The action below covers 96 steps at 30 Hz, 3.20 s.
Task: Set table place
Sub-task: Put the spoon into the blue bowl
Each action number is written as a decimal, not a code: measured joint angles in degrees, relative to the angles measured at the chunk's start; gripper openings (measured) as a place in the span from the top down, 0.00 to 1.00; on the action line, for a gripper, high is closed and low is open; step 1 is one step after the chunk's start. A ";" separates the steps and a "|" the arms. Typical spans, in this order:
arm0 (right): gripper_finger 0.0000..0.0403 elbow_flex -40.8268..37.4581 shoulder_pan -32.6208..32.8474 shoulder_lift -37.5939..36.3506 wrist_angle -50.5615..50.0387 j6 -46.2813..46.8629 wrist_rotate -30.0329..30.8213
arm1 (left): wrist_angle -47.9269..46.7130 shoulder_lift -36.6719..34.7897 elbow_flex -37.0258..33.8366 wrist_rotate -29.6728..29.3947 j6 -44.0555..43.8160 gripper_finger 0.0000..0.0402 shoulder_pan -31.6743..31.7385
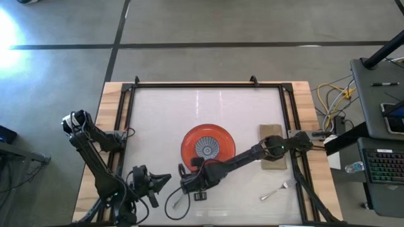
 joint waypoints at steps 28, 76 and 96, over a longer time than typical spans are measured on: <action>0.98 -2.95 2.64 0.24 0.47 17.10 -5.34 | 17.53 6.85 0.85 9.90 5.81 1.00 -4.46; 0.98 -3.02 2.41 0.28 0.71 23.62 -6.15 | 13.81 15.78 3.56 42.31 -14.48 1.00 -5.48; 0.98 -3.04 2.33 0.26 0.78 27.18 -6.21 | 3.52 16.95 1.71 54.16 -27.91 0.98 -3.97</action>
